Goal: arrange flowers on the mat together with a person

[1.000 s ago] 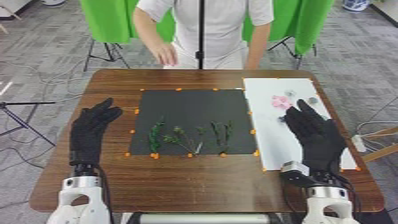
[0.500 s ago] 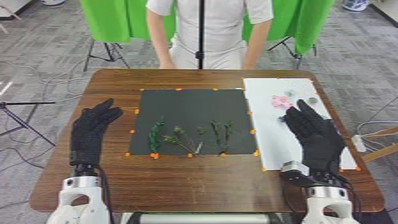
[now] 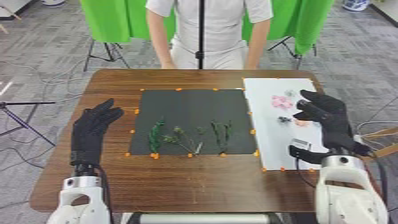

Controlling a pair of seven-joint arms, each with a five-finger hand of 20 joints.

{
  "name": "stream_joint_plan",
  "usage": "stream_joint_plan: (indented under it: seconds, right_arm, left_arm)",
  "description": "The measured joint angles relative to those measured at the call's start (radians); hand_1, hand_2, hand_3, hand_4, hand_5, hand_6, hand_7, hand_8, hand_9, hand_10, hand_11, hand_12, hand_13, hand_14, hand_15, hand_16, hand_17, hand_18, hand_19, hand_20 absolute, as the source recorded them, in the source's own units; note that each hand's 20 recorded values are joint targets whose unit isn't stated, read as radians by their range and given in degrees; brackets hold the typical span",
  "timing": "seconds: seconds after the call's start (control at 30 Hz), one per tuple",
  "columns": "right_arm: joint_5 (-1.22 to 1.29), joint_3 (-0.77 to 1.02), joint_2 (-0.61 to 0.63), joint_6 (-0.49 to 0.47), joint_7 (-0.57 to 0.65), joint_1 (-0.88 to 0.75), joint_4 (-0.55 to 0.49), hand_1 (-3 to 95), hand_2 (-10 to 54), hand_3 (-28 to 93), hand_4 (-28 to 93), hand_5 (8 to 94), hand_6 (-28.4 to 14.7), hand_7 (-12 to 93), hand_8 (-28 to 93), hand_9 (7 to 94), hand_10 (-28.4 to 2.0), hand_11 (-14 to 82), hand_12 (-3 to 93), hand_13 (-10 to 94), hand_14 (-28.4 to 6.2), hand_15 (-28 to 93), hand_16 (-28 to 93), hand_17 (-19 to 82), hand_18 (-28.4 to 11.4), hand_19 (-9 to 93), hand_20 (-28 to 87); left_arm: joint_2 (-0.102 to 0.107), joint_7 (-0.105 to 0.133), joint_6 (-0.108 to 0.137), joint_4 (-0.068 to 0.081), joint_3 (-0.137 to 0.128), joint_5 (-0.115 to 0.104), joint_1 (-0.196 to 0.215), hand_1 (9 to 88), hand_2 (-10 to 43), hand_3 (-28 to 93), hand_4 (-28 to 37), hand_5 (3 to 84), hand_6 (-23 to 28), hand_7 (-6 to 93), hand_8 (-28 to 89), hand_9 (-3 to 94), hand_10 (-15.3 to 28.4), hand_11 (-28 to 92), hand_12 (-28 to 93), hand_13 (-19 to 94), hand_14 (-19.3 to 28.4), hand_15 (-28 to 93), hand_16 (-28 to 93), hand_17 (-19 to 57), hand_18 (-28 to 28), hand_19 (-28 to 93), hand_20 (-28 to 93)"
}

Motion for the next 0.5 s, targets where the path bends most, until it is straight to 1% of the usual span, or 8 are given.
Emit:
stream_joint_plan:
  seconds: [0.07,0.23,0.27,0.3,0.37,0.5]
  right_arm:
    - [-0.088,0.004,0.036,-0.069,0.084,0.051,0.000,33.8,-9.5,69,-20,57.1,-0.7,11,-8,67.2,-13.6,15.3,18.6,72,-10.4,26,26,37,-16.5,56,45]
    - [-0.379,-0.032,0.124,-0.397,0.266,0.173,0.016,36.1,-9.5,68,-22,58.6,0.2,11,-8,70.7,-12.6,16.1,18.9,76,-9.2,29,28,38,-17.1,61,45]
    - [-0.432,-0.055,0.146,-0.456,0.298,0.199,0.026,36.5,-9.5,68,-22,58.8,0.3,11,-8,71.0,-12.5,16.2,18.9,76,-9.0,30,28,39,-17.1,61,45]
    - [-0.473,-0.077,0.165,-0.495,0.319,0.220,0.037,36.8,-9.5,68,-22,59.1,0.5,11,-8,71.2,-12.5,16.2,19.0,77,-8.9,30,28,39,-17.1,61,45]
    - [-0.545,-0.120,0.197,-0.537,0.340,0.258,0.067,37.2,-9.5,68,-22,59.2,0.5,11,-8,71.4,-12.4,16.2,19.0,77,-8.8,30,29,39,-17.2,62,45]
    - [-0.706,-0.173,0.229,-0.578,0.343,0.312,0.136,37.6,-9.5,68,-23,59.1,0.6,11,-8,71.6,-12.2,16.1,19.1,77,-8.6,31,29,39,-17.3,63,44]
  left_arm:
    - [0.000,0.000,0.000,0.000,0.000,0.000,0.000,17.1,9.2,66,-28.3,52.6,6.0,10.3,-5,52.3,15.4,18,14,44,18.9,16,1,12.6,12.7,9,23]
    - [0.001,-0.001,0.000,-0.002,0.001,0.000,0.001,17.4,8.6,66,-28.3,52.5,6.0,10.2,-5,52.2,15.3,18,14,44,19.0,16,1,12.6,12.7,9,23]
    - [0.002,-0.001,0.000,-0.002,0.001,0.000,0.001,17.3,8.6,67,-28.3,52.5,6.0,10.2,-5,52.2,15.4,18,14,44,19.0,16,1,12.6,12.7,9,23]
    - [0.002,-0.001,0.000,-0.003,0.001,0.000,0.002,17.3,8.6,66,-28.3,52.5,6.0,10.2,-5,52.2,15.4,18,14,44,19.0,16,1,12.6,12.7,9,23]
    - [0.003,-0.001,0.000,-0.005,0.001,0.000,0.004,17.4,8.4,67,-28.3,52.5,6.0,10.2,-5,52.2,15.4,18,14,44,19.0,16,1,12.6,12.7,9,23]
    - [0.005,-0.001,0.000,-0.005,0.001,0.000,0.006,17.5,8.3,67,-28.3,52.3,6.0,10.2,-5,52.0,15.3,18,14,44,18.9,16,1,12.6,12.7,9,23]
